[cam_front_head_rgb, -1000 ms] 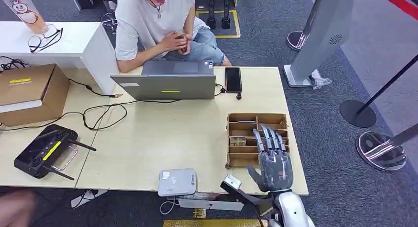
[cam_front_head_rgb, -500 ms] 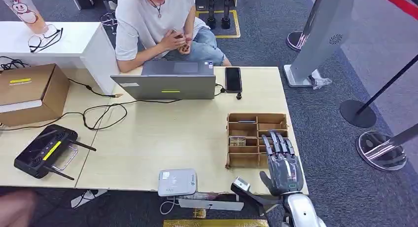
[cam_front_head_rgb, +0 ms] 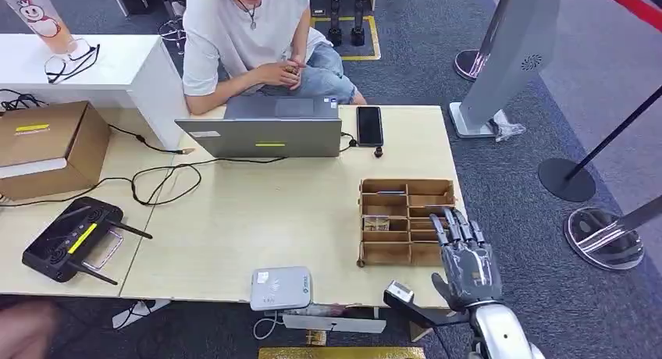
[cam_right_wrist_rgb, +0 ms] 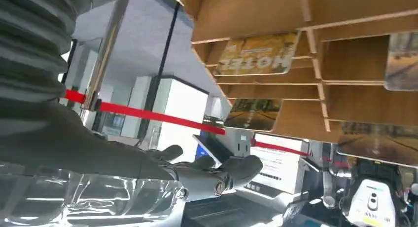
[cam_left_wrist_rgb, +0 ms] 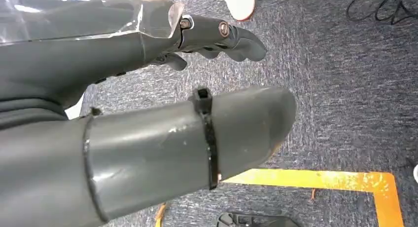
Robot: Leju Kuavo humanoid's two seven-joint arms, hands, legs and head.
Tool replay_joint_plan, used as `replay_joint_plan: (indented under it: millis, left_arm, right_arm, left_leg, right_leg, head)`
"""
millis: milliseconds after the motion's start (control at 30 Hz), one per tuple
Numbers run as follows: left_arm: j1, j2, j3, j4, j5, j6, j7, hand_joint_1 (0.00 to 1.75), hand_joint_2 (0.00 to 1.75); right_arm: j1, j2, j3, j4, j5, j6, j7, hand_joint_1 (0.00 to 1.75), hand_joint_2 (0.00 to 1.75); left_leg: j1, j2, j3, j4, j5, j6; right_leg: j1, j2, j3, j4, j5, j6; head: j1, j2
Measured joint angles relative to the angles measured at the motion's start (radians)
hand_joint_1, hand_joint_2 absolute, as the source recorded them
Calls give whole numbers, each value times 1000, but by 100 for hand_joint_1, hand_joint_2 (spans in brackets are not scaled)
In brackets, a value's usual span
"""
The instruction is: Pass the card to the sensor for recognition and then transmit it.
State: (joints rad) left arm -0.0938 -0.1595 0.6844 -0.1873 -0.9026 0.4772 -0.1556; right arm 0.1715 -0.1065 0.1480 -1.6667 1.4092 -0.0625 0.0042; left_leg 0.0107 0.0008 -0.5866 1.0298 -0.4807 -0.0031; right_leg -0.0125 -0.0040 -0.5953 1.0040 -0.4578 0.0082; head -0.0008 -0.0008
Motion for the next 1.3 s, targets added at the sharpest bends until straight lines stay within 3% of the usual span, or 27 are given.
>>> replay_joint_plan:
  millis: [467, 567, 600, 833, 1300]
  left_arm:
    - [0, 0, 0, 0, 0, 0, 3, 0, 0]
    - [0, 0, 0, 0, 1, 0, 1, 0, 0]
    - [0, 0, 0, 0, 2, 0, 0, 0, 0]
    - [0, 0, 4, 0, 3, 0, -1, 0, 0]
    - [0, 0, 8, 0, 3, 0, -1, 0, 0]
  right_arm:
    - [-51, -58, 11, 21, -54, 80, -5, 0, 175]
    - [-63, -63, 19, 30, -54, 80, -5, 16, 175]
    - [-66, -64, 20, 33, -55, 80, -5, 42, 175]
    - [-73, -69, 28, 47, -61, 80, -2, 59, 175]
    - [-77, -69, 43, 52, -57, 80, 14, 42, 175]
  left_leg:
    - [0, 0, 0, 0, 0, 0]
    - [0, 0, 0, 0, 0, 0]
    - [0, 0, 0, 0, 0, 0]
    - [0, 0, 0, 0, 0, 0]
    - [0, 0, 0, 0, 0, 0]
  right_leg:
    - [0, 0, 0, 0, 0, 0]
    - [0, 0, 0, 0, 0, 0]
    - [0, 0, 0, 0, 0, 0]
    - [0, 0, 0, 0, 0, 0]
    - [0, 0, 0, 0, 0, 0]
  head:
    - [0, 0]
    - [0, 0]
    - [0, 0]
    - [0, 0]
    - [0, 0]
